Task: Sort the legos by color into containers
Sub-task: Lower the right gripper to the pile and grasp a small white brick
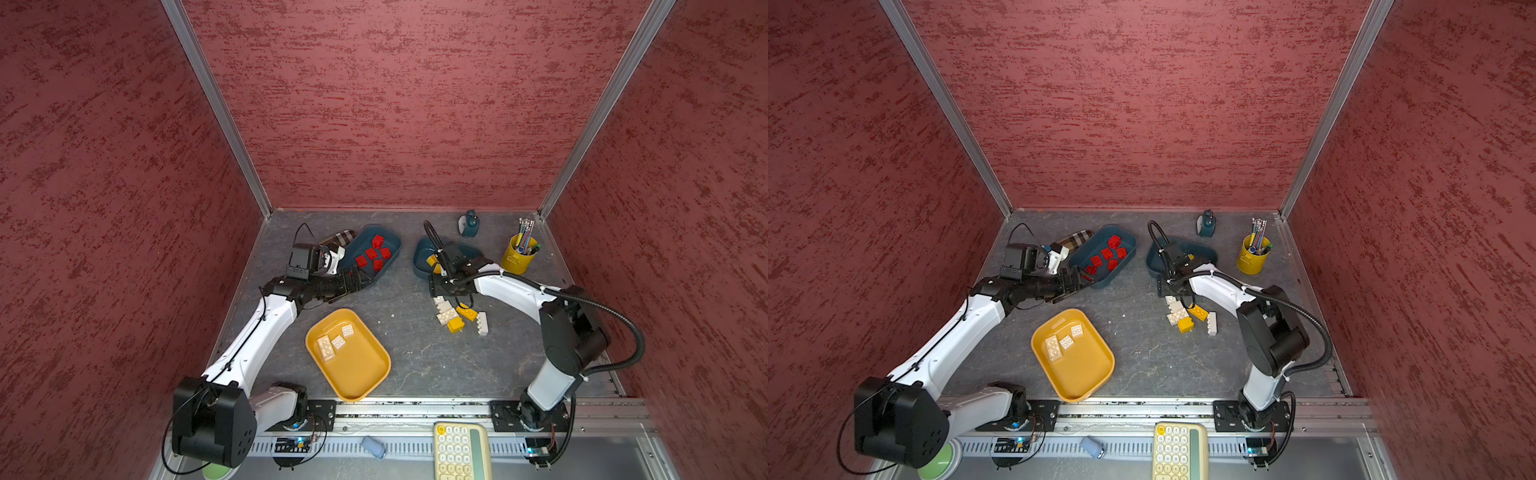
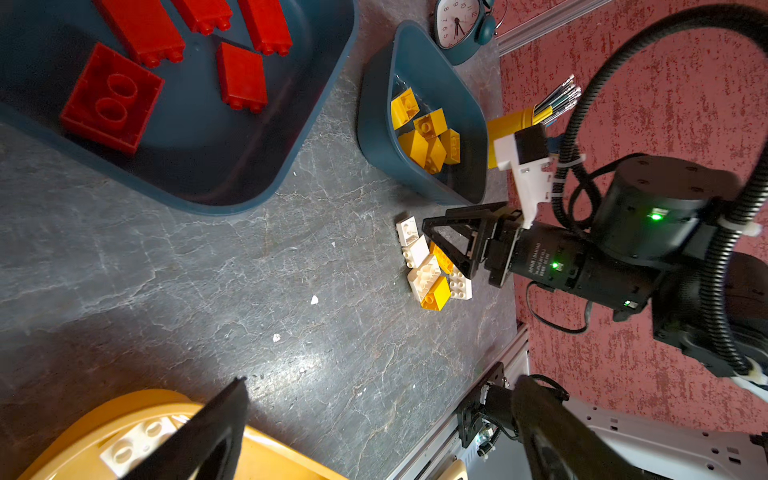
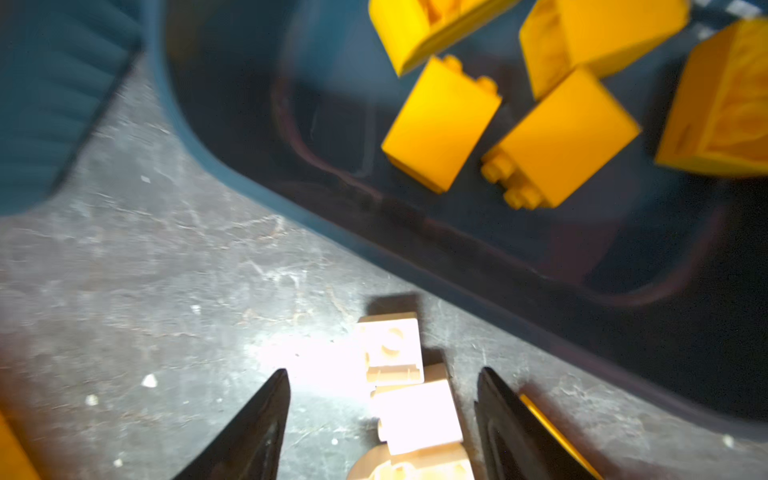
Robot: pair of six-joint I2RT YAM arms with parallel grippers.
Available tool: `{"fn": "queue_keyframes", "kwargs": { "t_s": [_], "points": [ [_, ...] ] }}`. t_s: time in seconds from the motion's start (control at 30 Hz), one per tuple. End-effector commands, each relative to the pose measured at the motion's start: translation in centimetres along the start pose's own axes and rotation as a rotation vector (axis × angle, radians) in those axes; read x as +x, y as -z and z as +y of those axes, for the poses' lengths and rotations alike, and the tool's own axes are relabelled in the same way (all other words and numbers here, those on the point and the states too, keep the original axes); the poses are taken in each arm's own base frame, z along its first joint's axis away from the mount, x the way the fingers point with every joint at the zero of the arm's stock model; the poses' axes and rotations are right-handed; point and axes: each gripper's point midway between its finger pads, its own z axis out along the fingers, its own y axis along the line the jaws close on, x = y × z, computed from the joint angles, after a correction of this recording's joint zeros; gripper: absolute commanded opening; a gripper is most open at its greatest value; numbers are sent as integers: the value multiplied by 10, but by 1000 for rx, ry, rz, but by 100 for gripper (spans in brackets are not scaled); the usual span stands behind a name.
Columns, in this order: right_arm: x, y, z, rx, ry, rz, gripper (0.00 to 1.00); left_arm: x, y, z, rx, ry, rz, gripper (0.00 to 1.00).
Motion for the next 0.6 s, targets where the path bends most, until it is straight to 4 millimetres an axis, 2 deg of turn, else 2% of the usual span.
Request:
{"fn": "queue_keyframes", "kwargs": {
  "t_s": [0.0, 0.27, 0.47, 0.57],
  "points": [
    [-4, -9, 8, -34, 36, -4, 69, -4, 5, -9, 20, -37, -7, 99],
    [2, -31, 9, -23, 65, 42, 55, -2, 6, -6, 9, -35, -2, 99],
    [15, -36, 6, -1, 81, 88, 46, -1, 7, -1, -3, -30, -2, 99],
    [18, -36, 2, 22, 80, 98, 36, 0, 7, 0, -5, -29, -1, 99]
  ]
}}
